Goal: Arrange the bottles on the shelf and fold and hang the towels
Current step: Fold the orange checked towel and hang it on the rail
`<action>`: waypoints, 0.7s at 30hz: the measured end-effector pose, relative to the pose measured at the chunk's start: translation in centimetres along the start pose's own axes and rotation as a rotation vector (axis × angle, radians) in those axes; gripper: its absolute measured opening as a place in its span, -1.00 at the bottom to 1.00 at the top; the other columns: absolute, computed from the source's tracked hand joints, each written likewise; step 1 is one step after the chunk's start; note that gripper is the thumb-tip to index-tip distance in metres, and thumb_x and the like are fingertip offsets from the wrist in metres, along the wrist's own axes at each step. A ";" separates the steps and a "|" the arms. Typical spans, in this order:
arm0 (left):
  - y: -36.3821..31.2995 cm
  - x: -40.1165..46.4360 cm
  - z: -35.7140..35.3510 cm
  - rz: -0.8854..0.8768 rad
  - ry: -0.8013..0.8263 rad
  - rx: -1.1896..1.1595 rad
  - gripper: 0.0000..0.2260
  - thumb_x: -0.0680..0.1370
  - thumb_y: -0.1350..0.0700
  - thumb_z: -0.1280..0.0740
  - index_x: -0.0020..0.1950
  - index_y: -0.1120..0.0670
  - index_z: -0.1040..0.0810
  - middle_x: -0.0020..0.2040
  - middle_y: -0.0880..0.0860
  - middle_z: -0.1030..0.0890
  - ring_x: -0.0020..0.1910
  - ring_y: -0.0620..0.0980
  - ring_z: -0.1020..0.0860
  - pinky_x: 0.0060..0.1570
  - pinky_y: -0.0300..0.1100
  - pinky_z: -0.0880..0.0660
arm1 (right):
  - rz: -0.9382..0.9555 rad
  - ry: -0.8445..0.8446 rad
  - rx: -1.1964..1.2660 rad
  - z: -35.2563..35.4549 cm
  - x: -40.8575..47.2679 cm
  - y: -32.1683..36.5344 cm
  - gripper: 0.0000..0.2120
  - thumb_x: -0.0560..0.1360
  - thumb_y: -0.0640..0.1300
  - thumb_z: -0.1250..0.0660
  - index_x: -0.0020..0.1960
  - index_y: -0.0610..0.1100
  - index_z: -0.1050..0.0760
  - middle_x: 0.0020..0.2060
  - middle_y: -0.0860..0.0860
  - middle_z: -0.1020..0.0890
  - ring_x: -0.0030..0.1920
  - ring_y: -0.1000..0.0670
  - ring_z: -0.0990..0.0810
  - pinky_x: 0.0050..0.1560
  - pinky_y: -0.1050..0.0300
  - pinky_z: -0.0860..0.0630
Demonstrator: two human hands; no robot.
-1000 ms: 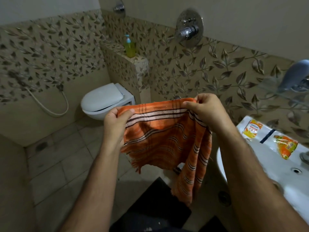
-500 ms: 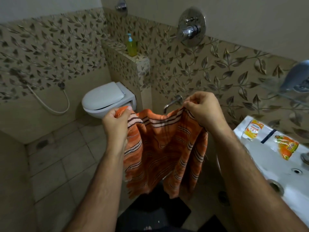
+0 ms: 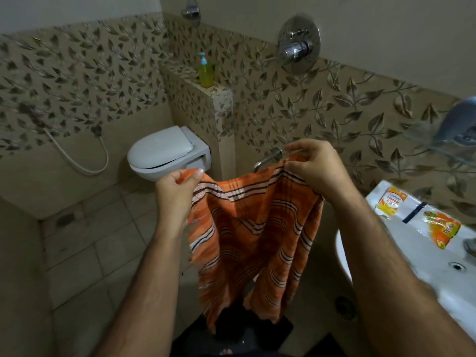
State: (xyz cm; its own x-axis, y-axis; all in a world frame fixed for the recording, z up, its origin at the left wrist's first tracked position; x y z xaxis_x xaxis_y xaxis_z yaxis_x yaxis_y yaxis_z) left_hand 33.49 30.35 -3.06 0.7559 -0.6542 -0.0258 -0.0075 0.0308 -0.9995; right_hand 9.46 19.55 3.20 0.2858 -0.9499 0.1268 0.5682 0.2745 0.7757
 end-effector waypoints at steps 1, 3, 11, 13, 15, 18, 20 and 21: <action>0.2 -0.1 0.1 -0.005 0.009 0.059 -0.91 0.44 0.09 -0.49 -0.27 0.00 -0.67 -0.35 0.01 -0.67 -0.33 0.04 -0.62 -0.24 -0.01 -0.59 | 0.025 0.031 0.012 0.0 -0.2 0.2 -0.66 0.43 -0.20 -0.46 0.19 -0.01 -0.61 0.06 0.02 -0.69 0.08 0.07 -0.65 0.16 0.04 -0.59; 0.4 -0.5 -0.1 -0.029 0.062 0.144 -0.94 0.44 0.07 -0.49 -0.23 -0.03 -0.66 -0.39 -0.04 -0.64 -0.40 0.02 -0.56 -0.35 -0.13 -0.49 | 0.062 0.091 0.016 0.0 -0.5 0.5 -0.64 0.45 -0.20 -0.46 0.23 0.00 -0.59 0.07 0.01 -0.68 0.07 0.06 -0.65 0.15 0.04 -0.60; -0.9 -3.2 -4.9 -0.158 0.576 0.238 -0.49 0.53 0.23 -0.39 0.44 -0.08 -0.40 -0.45 -0.16 -0.39 -0.44 -0.17 -0.35 -0.34 -0.31 -0.36 | 0.209 0.312 0.026 -1.4 -1.6 1.9 -0.66 0.47 -0.28 -0.44 0.22 -0.07 -0.56 -0.08 -0.01 -0.72 -0.10 0.24 -0.67 -0.06 0.37 -0.57; -1.2 -3.3 -5.4 -0.108 0.673 0.217 -0.52 0.55 0.28 -0.35 0.41 -0.09 -0.43 -0.48 -0.18 -0.41 -0.47 -0.18 -0.34 -0.45 -0.33 -0.33 | 0.215 0.325 0.049 -1.3 -1.7 2.0 -0.69 0.47 -0.29 -0.43 0.19 -0.10 -0.56 -0.10 -0.01 -0.73 -0.13 0.22 -0.67 -0.11 0.38 -0.57; -1.7 -3.4 -5.6 -0.020 0.744 0.128 -0.67 0.55 0.33 -0.32 0.24 0.01 -0.55 -0.39 -0.14 -0.58 -0.44 -0.20 -0.50 -0.45 -0.37 -0.39 | 0.208 0.331 0.066 -0.9 -1.7 1.8 -0.71 0.47 -0.28 -0.44 0.16 -0.09 -0.56 -0.12 -0.01 -0.73 -0.16 0.16 -0.69 -0.11 0.28 -0.60; -2.2 -3.5 -5.6 0.024 0.734 0.143 -0.85 0.55 0.32 -0.33 -0.09 0.08 -0.57 -0.43 -0.10 -0.61 -0.51 -0.27 -0.49 -0.56 -0.40 -0.33 | 0.193 0.344 0.071 -0.6 -1.6 1.4 -0.71 0.45 -0.26 -0.46 0.14 -0.06 -0.55 -0.15 -0.02 -0.73 -0.18 0.06 -0.71 -0.13 0.15 -0.62; -2.2 -3.1 -5.4 -0.001 0.596 0.147 -0.84 0.54 0.31 -0.34 -0.13 0.07 -0.59 -0.41 -0.07 -0.60 -0.50 -0.22 -0.47 -0.56 -0.38 -0.34 | 0.160 0.312 0.070 -0.5 -1.6 0.9 -0.69 0.43 -0.22 -0.50 0.14 -0.08 -0.55 -0.15 -0.02 -0.72 -0.18 0.04 -0.70 -0.14 0.13 -0.61; -2.2 -2.8 -5.3 -0.027 0.511 0.150 -0.84 0.53 0.31 -0.35 -0.15 0.06 -0.61 -0.38 -0.04 -0.60 -0.46 -0.18 -0.48 -0.54 -0.36 -0.37 | 0.141 0.293 0.034 -0.5 -1.6 0.7 -0.69 0.41 -0.18 -0.52 0.12 -0.09 -0.56 -0.16 -0.02 -0.71 -0.18 0.03 -0.68 -0.14 0.11 -0.59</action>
State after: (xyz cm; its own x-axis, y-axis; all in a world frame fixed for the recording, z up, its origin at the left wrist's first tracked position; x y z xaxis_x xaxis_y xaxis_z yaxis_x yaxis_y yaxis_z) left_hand 27.88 28.10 -0.84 0.3388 -0.9398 -0.0435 0.1291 0.0922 -0.9873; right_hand 9.82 21.29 3.21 0.5724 -0.8182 0.0546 0.4830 0.3902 0.7838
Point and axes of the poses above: each hand's wrist, its own x-axis towards the middle knuckle, its own z-axis out of the back of the hand, y = z × x, the point moved 1 cm from there along x, towards the middle knuckle
